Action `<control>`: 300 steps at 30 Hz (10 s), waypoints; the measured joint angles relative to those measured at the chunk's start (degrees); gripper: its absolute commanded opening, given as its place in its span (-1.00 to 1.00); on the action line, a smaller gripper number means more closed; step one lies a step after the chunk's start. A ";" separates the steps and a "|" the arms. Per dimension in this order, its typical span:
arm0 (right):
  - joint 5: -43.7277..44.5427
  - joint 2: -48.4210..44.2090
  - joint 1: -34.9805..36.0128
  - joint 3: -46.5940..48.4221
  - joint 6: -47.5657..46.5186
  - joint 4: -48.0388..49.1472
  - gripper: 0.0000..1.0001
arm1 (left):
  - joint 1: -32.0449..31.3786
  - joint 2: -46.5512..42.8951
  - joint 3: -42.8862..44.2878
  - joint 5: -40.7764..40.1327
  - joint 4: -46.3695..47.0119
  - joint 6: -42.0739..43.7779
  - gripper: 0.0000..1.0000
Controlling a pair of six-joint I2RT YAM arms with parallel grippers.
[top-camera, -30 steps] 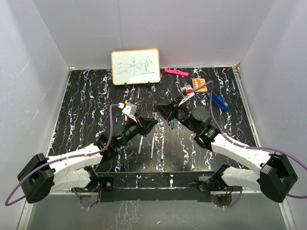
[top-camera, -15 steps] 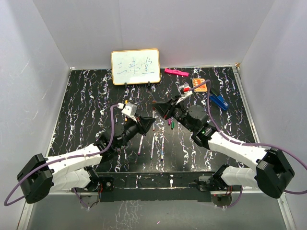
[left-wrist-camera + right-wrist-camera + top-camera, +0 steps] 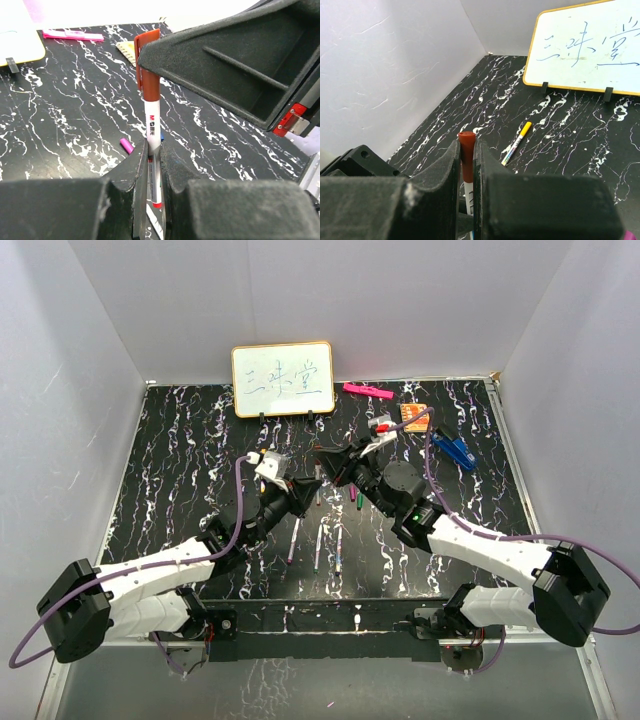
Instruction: Insert the pens into the pen caps
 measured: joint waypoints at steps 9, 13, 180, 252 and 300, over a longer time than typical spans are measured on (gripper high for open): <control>2.86 0.50 1.57 0.00 -0.07 0.09 -1.00 | -0.22 -0.11 0.70 -1.53 -2.14 3.80 -1.00; 3.80 1.79 2.23 0.52 -0.07 0.07 -1.00 | -0.22 -0.13 0.70 -2.64 -3.15 4.96 -1.00; 15.15 0.46 -18.01 8.04 9.03 -48.04 0.96 | 3.48 19.12 15.04 1.25 -58.07 -11.67 -0.19; 11.50 5.84 -18.05 8.02 8.52 -48.17 0.76 | 3.17 32.35 23.23 3.61 -63.04 -12.20 -1.00; 3.48 36.00 -14.01 25.51 1.55 -52.26 0.06 | 3.13 18.88 15.26 6.91 -64.28 -13.33 -1.00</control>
